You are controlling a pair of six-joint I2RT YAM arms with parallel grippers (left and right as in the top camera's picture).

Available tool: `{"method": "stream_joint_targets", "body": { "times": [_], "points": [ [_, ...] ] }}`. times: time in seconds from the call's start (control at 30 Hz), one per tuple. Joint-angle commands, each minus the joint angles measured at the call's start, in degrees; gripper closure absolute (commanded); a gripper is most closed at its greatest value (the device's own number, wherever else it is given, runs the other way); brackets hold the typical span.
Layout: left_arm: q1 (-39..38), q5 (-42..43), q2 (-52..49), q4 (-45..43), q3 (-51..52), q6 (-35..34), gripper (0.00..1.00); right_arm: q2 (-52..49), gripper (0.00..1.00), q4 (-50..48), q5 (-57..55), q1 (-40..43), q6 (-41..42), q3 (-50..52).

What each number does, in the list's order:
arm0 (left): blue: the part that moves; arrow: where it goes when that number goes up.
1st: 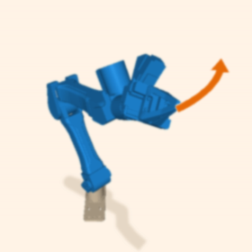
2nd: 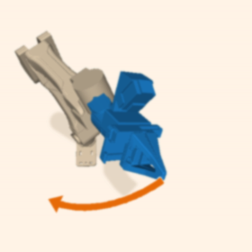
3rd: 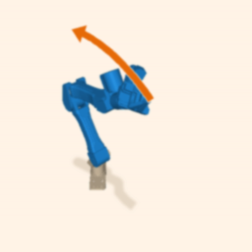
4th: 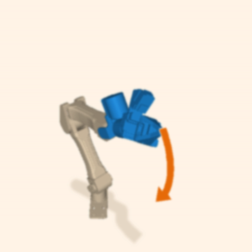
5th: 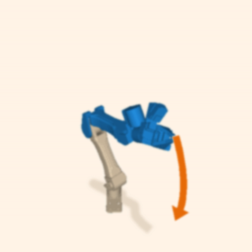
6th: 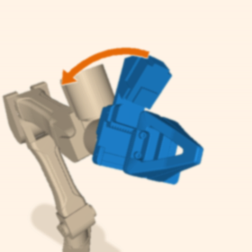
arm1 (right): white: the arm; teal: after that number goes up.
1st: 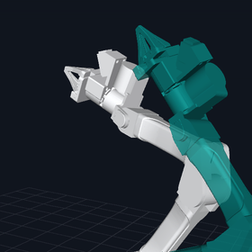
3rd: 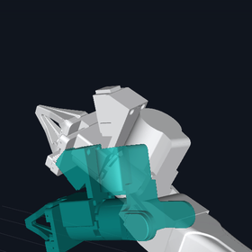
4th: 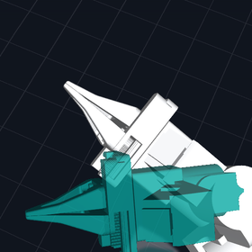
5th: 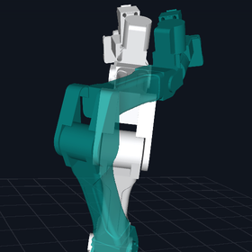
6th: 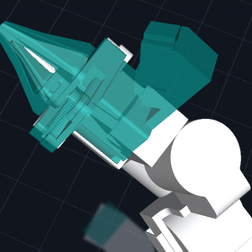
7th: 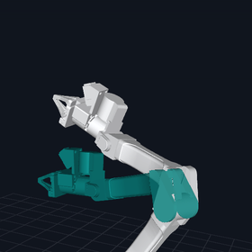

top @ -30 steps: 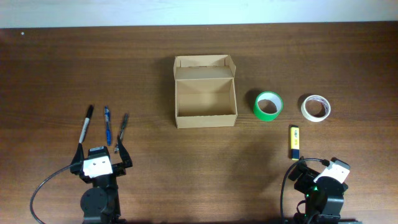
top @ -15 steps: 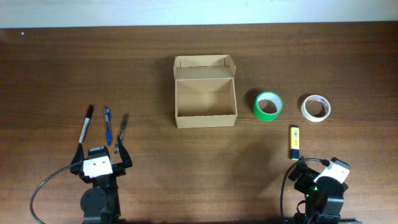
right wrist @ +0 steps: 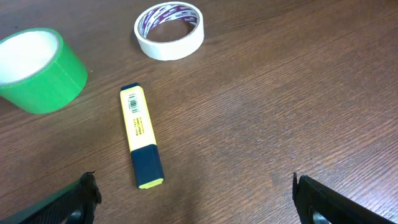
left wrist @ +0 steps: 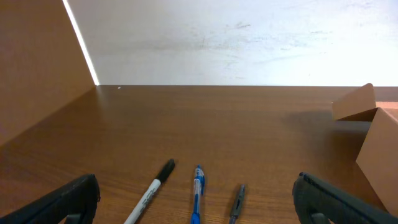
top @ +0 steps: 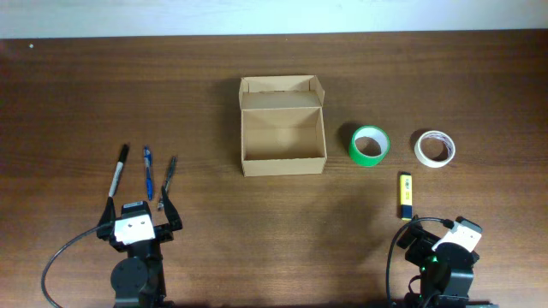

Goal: Pack container
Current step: 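Move the right gripper over the green tape roll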

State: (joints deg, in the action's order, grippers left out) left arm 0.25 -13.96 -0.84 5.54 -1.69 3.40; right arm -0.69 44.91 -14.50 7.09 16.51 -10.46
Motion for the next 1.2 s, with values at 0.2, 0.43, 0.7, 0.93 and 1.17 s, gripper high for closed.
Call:
{"method": "stream_joint_targets", "body": {
  "times": [0.2,0.43,0.7,0.93,1.17],
  "points": [
    [0.3,1.4,0.4,0.1,0.2,0.2,0.01,0.5,0.01,-0.2,-0.1,0.4,0.5,0.6],
    [0.3,13.7,0.2,1.3,0.2,-0.7,0.01,0.5,0.01,-10.1,15.4,0.4,18.3,0.6],
    [0.3,23.7,-2.1,-1.8,-0.4,-6.7,0.01,0.4,0.01,-15.6,29.1,0.4,27.6,0.5],
    [0.3,20.6,-4.9,7.8,-10.3,-10.9,0.01,-7.3,0.01,-16.5,35.9,0.4,20.3,-5.3],
    [0.3,10.1,-19.3,15.2,-26.2,-10.6,0.01,-33.4,0.01,-8.0,30.0,0.4,2.5,-31.1]
  ]
}}
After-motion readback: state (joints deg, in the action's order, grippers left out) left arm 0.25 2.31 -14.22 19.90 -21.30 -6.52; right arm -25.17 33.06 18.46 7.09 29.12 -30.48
